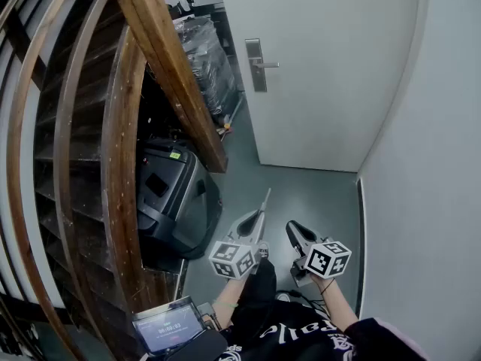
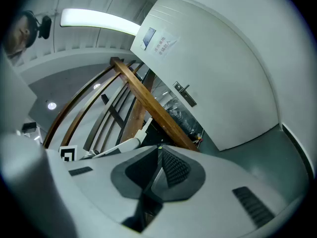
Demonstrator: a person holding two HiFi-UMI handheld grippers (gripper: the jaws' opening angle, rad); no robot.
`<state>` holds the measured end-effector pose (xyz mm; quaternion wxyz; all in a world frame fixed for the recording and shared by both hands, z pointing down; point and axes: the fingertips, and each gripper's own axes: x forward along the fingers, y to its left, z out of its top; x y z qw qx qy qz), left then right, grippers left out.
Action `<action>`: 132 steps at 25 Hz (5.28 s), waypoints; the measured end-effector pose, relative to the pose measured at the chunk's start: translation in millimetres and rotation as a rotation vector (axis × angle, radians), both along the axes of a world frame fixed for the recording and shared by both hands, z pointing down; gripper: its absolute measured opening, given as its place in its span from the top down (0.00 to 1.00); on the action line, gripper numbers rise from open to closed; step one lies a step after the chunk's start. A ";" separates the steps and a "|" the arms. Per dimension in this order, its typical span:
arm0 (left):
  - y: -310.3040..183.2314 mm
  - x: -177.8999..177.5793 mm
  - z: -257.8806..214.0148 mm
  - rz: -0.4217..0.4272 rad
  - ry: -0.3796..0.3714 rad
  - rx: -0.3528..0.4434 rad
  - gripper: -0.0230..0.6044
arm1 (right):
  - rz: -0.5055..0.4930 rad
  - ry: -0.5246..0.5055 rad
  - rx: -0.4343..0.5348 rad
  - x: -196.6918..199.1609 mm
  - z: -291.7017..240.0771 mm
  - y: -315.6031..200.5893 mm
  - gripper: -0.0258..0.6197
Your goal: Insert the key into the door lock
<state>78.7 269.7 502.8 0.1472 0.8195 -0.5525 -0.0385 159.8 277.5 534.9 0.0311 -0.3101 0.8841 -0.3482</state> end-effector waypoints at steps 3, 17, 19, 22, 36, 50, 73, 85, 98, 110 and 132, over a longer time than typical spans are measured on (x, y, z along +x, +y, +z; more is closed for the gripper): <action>-41.7 -22.8 3.4 0.001 -0.011 0.002 0.93 | -0.006 0.009 -0.002 -19.3 5.1 -32.5 0.90; -234.9 -115.2 8.2 0.123 -0.016 -0.051 0.93 | 0.098 0.015 0.028 -129.5 -18.8 -249.5 0.90; -259.0 -126.2 9.2 0.139 -0.009 -0.052 0.93 | 0.105 0.026 0.034 -142.3 -19.2 -272.3 0.90; -292.0 -138.1 13.6 0.162 0.002 -0.054 0.93 | 0.106 0.059 0.050 -161.7 -18.0 -302.5 0.90; -474.4 -159.8 14.9 0.051 0.248 -0.098 0.93 | 0.054 0.101 0.034 -176.6 -10.9 -427.8 0.90; -636.4 -183.3 45.9 -0.099 0.886 -0.172 0.93 | 0.024 0.140 0.043 -150.6 -15.4 -543.3 0.90; -670.7 -189.2 41.0 -0.031 1.085 -0.166 0.93 | 0.043 0.191 -0.006 -141.7 5.3 -551.1 0.90; -670.8 -192.7 42.7 -0.003 1.087 -0.181 0.93 | 0.052 0.204 -0.020 -139.1 12.1 -551.2 0.90; -675.8 -177.7 49.5 0.064 1.070 -0.249 0.93 | 0.086 0.211 -0.058 -130.5 22.3 -560.5 0.90; -671.9 -188.9 42.1 0.042 1.125 -0.199 0.93 | 0.079 0.223 -0.078 -131.1 32.3 -555.8 0.90; -691.1 -202.4 45.1 0.105 1.098 -0.298 0.93 | 0.095 0.216 -0.109 -125.4 51.1 -546.4 0.90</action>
